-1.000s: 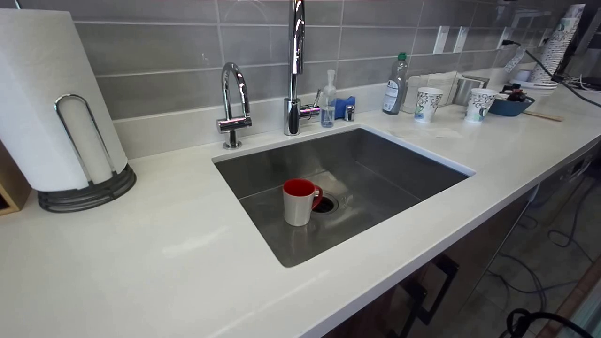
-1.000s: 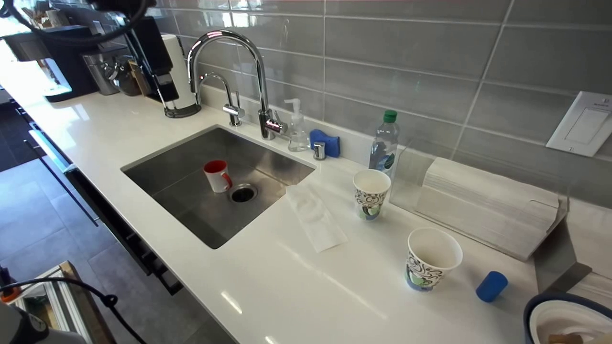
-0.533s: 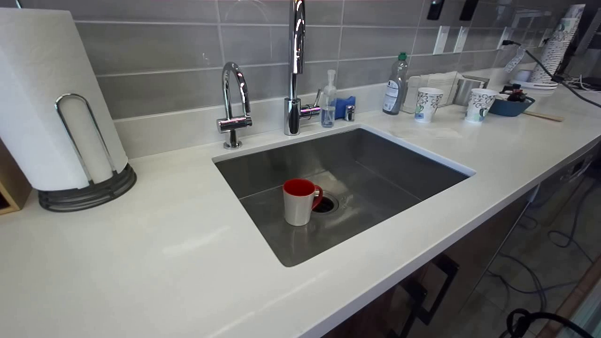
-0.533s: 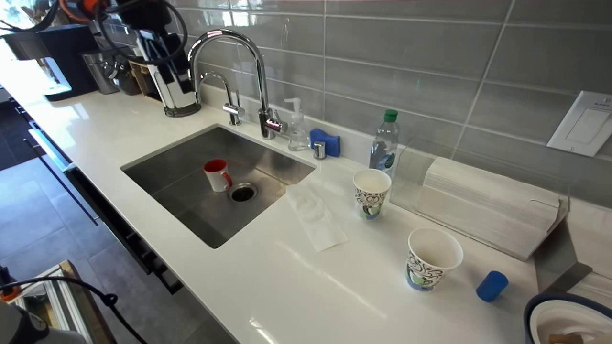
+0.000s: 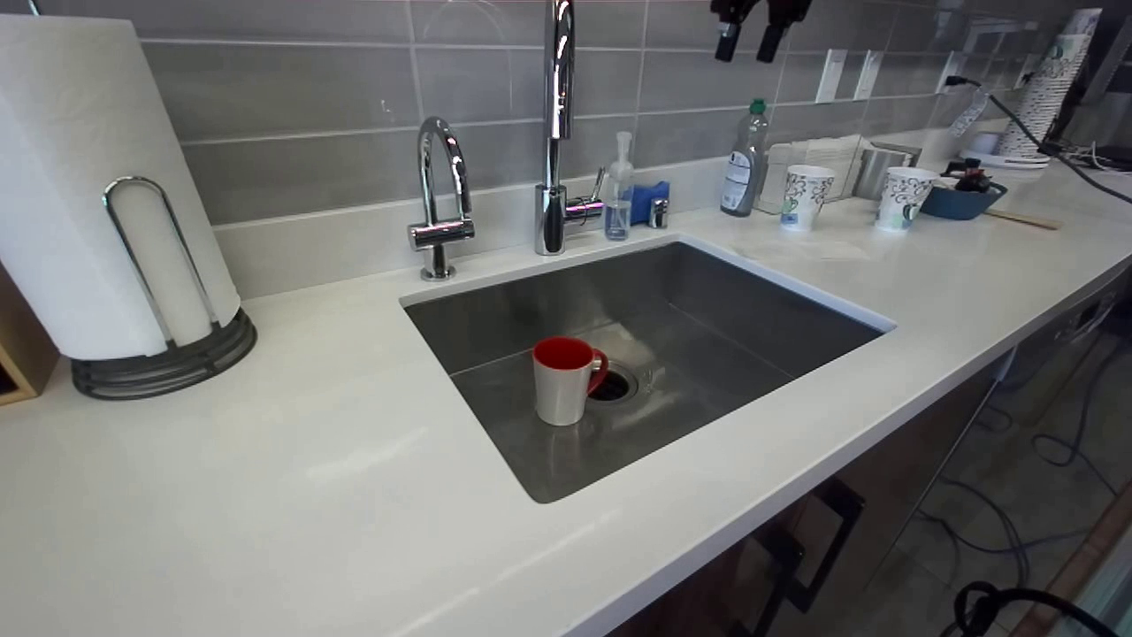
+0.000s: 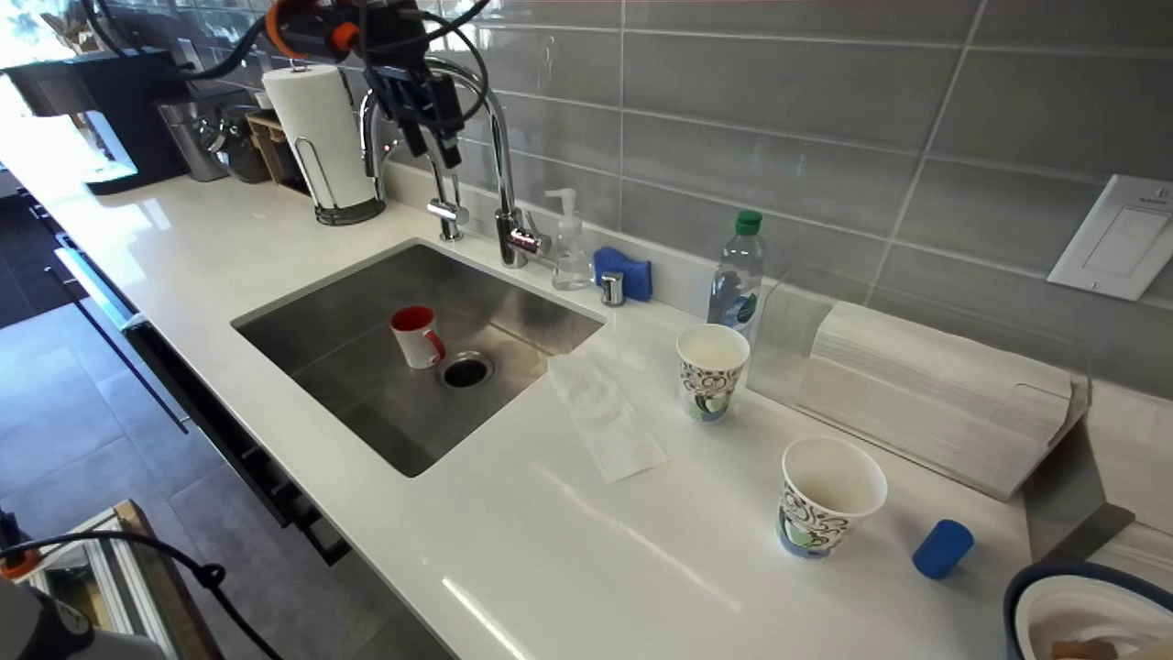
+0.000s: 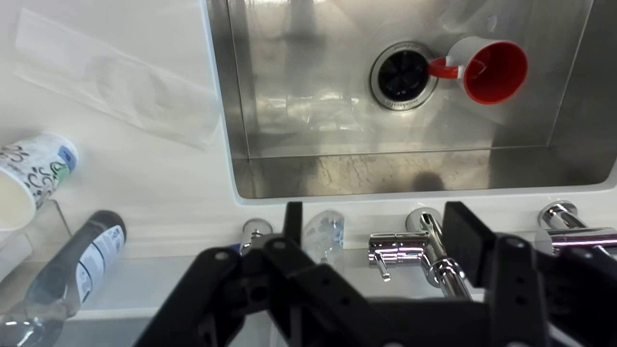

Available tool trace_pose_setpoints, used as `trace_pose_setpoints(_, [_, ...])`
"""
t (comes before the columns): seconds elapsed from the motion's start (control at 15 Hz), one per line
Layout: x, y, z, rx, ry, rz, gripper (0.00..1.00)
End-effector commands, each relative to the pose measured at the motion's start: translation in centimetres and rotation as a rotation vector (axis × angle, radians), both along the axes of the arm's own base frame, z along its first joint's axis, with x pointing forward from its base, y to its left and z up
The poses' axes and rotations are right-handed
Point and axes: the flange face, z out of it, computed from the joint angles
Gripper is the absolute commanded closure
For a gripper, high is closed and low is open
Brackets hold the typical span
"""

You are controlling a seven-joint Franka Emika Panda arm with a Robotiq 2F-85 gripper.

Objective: Open the faucet on the right then close it.

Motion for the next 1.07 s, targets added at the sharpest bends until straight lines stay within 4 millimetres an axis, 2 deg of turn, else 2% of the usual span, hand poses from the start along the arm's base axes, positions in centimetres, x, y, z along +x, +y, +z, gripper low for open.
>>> trace_pose_setpoints(0.0, [5.3, 1.4, -1.5, 0.013, -0.058, 0.054, 0.56])
trace_pose_setpoints(0.2, [8.2, 2.5, -3.1, 0.026, -0.124, 0.063, 0.76])
trace_pose_setpoints(0.33, [9.8, 2.2, -4.5, 0.052, -0.131, 0.049, 0.90])
trace_pose_setpoints(0.4, [7.7, 2.2, -3.9, 0.040, -0.114, 0.049, 0.97])
trace_pose_setpoints(0.47, [8.1, 2.2, -4.5, 0.041, -0.109, 0.048, 0.78])
trace_pose_setpoints(0.6, [8.2, 2.0, -4.7, 0.041, -0.106, 0.046, 0.93])
trace_pose_setpoints(0.67, [8.2, 2.0, -4.5, 0.041, -0.110, 0.046, 0.96])
trace_pose_setpoints(0.93, [8.1, 2.1, -4.2, 0.041, -0.114, 0.048, 0.99])
trace_pose_setpoints(1.0, [8.9, 2.5, -4.9, 0.047, -0.139, 0.059, 1.00])
